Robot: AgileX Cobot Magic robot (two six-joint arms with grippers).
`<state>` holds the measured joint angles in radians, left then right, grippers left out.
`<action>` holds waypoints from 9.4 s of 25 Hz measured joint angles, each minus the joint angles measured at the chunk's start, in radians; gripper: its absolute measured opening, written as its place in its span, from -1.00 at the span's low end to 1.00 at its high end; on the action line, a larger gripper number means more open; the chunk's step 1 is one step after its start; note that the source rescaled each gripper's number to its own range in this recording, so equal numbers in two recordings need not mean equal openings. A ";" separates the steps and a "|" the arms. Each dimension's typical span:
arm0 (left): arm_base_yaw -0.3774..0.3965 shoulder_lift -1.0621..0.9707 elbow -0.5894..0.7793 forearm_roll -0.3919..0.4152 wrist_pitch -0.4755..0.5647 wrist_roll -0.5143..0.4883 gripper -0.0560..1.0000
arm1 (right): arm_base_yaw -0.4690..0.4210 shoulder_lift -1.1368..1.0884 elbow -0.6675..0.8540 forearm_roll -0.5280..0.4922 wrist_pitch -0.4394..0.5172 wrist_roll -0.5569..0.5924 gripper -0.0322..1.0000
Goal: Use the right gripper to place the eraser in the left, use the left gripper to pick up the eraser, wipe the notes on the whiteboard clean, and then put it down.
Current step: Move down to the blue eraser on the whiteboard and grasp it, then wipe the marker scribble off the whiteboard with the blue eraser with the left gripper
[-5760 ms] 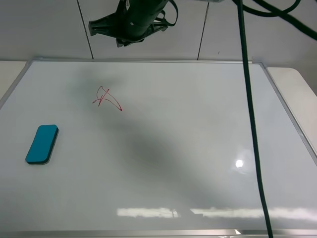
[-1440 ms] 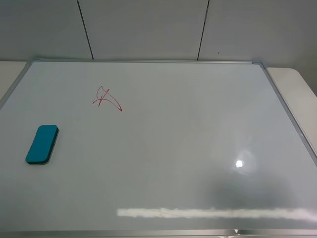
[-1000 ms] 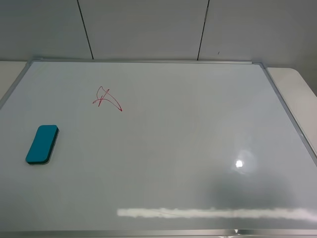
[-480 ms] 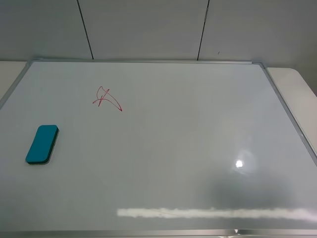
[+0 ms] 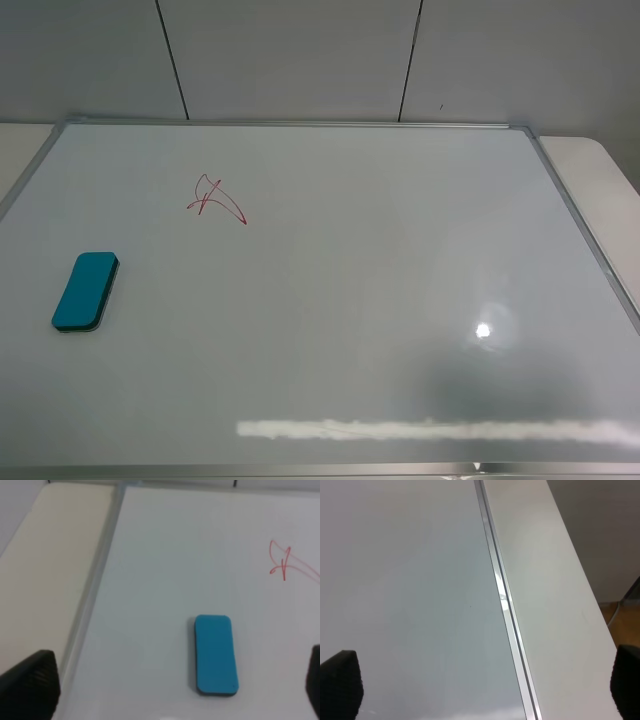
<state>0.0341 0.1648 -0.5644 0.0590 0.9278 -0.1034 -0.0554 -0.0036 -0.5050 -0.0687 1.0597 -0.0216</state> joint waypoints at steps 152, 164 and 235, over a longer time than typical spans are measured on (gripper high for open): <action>-0.113 1.553 -0.364 -0.128 -0.174 -0.071 -0.81 | 0.000 0.000 0.000 0.000 0.000 0.000 1.00; -0.117 1.671 -0.647 -0.092 -0.048 -0.065 -0.81 | 0.000 0.000 0.000 0.000 0.000 0.000 1.00; -0.086 2.194 -1.326 -0.032 0.107 0.076 -0.81 | 0.000 0.000 0.000 -0.001 0.000 0.000 1.00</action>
<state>-0.0521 2.3584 -1.8902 0.0268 1.0351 -0.0270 -0.0554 -0.0036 -0.5050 -0.0698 1.0597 -0.0216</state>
